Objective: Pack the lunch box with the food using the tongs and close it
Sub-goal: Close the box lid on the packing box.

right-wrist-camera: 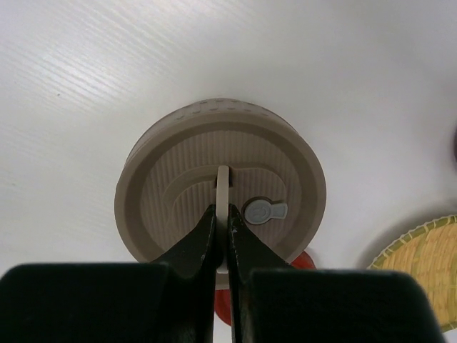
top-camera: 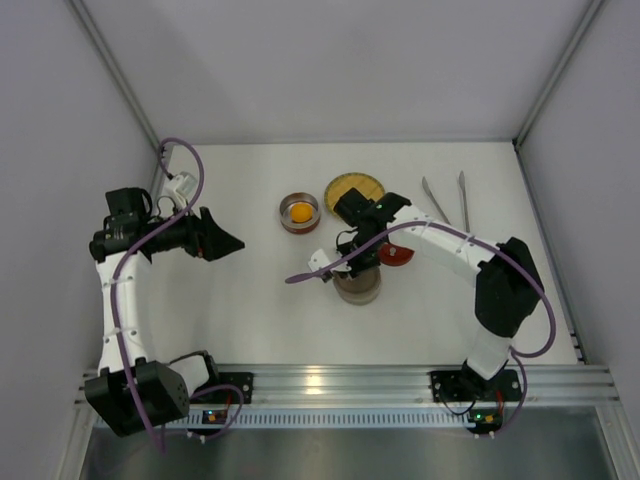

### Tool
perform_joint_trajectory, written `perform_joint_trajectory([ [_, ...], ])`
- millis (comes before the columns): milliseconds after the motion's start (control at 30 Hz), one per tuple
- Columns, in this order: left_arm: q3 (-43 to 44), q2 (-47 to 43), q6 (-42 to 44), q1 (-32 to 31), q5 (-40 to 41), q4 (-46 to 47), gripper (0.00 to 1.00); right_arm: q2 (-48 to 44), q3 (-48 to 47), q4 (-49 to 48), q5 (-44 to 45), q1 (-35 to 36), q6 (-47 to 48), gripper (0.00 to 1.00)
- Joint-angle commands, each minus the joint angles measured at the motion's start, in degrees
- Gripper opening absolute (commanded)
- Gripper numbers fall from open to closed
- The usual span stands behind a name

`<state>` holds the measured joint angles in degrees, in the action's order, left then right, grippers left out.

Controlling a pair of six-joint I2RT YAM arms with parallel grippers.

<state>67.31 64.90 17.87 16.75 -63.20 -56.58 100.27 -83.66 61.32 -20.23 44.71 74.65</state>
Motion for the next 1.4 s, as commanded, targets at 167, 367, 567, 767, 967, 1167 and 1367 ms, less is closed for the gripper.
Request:
perform_joint_trajectory([
  [167, -0.78, 0.14, -1.43, -0.23, -2.63, 4.02, 0.98, 1.42, -1.42, 3.46, 1.77, -0.85, 8.67, 0.00],
  [367, -0.95, 0.22, -1.17, -0.23, -1.84, 4.02, 0.98, 1.77, -0.19, 0.73, 2.74, -0.94, 8.75, 0.00],
  [567, -0.95, 0.49, -1.08, -0.23, -1.23, 4.37, 0.98, 1.51, 1.21, -1.02, 2.74, -1.03, 9.02, 0.00],
  [767, -1.30, 1.10, -1.78, -0.23, -1.05, 5.07, 0.98, 0.02, 3.32, -4.45, 2.65, -1.29, 7.35, 0.00],
  [967, -1.30, 1.45, -2.13, -0.23, -1.05, 5.60, 0.98, -1.30, 5.43, -6.74, 1.95, -1.47, 6.65, 0.00],
  [1167, -1.04, 1.63, -2.49, -0.23, -1.14, 5.95, 0.98, 0.10, 4.47, -4.98, 1.24, -1.64, 6.47, 0.00],
  [1367, -0.95, 1.63, -2.75, -0.32, 0.18, 6.04, 0.98, 2.56, 3.68, -8.76, 3.00, -1.64, -8.26, 0.00],
])
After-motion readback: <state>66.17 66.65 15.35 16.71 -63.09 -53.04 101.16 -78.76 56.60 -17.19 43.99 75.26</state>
